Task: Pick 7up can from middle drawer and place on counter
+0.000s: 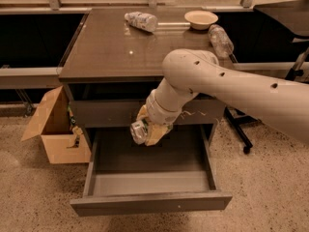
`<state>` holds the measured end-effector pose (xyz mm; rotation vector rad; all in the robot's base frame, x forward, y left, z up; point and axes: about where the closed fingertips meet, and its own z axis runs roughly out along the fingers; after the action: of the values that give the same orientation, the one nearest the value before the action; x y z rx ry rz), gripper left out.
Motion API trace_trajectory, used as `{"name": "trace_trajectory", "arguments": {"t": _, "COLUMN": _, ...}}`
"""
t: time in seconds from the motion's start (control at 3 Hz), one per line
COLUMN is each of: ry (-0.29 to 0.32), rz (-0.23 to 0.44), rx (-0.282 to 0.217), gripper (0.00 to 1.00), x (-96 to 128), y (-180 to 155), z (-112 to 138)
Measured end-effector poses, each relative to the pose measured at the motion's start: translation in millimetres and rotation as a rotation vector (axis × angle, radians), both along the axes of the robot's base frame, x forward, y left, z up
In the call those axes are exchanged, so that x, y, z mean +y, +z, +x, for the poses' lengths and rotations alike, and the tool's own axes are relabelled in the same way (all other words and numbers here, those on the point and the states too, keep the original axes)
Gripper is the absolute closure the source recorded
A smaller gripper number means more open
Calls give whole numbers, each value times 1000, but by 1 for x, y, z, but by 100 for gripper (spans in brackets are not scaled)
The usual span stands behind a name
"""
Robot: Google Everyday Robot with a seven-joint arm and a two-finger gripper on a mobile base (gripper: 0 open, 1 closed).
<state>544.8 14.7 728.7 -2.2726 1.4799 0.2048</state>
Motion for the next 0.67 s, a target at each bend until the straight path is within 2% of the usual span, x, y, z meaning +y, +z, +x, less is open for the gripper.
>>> {"name": "trace_trajectory", "arguments": {"t": 0.33, "ry": -19, "rz": -12, "rx": -40, "gripper": 100, "x": -15, "y": 32, "z": 9}}
{"name": "trace_trajectory", "arguments": {"t": 0.67, "ry": -63, "rz": -38, "rx": -142, "gripper": 100, "x": -44, "y": 100, "z": 29}}
